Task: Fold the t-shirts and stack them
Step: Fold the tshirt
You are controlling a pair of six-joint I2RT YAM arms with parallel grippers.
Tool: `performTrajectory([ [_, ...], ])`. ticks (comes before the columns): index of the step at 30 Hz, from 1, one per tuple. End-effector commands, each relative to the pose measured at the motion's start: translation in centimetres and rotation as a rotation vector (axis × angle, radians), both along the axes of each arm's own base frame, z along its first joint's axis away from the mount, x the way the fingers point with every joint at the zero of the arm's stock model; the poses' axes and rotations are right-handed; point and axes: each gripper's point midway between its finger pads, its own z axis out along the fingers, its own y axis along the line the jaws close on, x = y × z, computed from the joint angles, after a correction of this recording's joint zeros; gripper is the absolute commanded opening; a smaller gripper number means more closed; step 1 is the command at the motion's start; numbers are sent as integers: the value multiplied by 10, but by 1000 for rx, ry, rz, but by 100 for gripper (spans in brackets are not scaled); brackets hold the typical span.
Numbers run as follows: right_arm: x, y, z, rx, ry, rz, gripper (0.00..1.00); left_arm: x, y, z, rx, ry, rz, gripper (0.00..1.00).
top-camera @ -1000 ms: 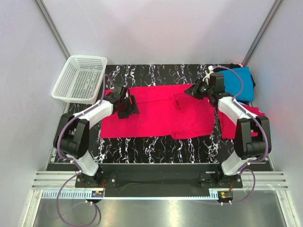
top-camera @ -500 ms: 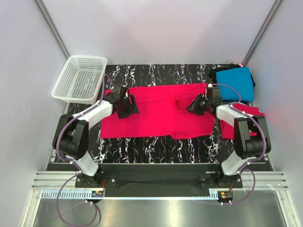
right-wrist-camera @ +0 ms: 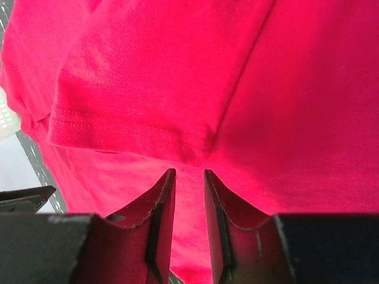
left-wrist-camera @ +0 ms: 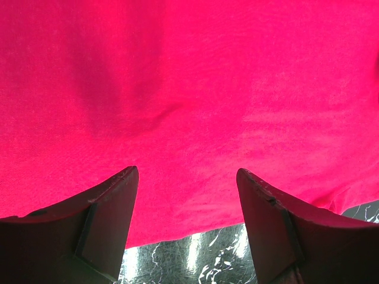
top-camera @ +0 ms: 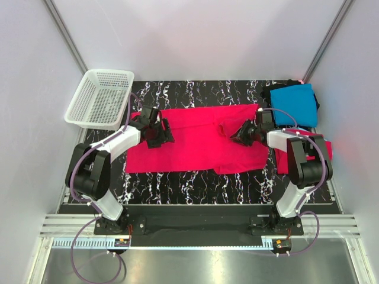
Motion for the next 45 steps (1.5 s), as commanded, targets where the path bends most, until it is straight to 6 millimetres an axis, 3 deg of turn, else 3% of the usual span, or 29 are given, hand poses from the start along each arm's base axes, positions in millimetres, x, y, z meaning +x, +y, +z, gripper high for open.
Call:
performTrajectory([
  [1,22,1,17,3,-72,-16,33,8,-4,20,-24,-72,-11,72],
  [24,28,3,-13,-7,-15,2,32,7,-2,21,-16,-77,-10,72],
  [29,34,4,-16,-6,-12,5,22,7,-1,22,-11,-77,-11,72],
  [34,37,3,-11,-15,-23,7,5,8,-1,22,-10,-78,-10,72],
  [39,35,-4,12,-84,-56,11,4,6,4,11,18,-42,20,72],
  [45,34,-17,51,-191,-113,11,5,-10,10,-26,53,102,70,72],
])
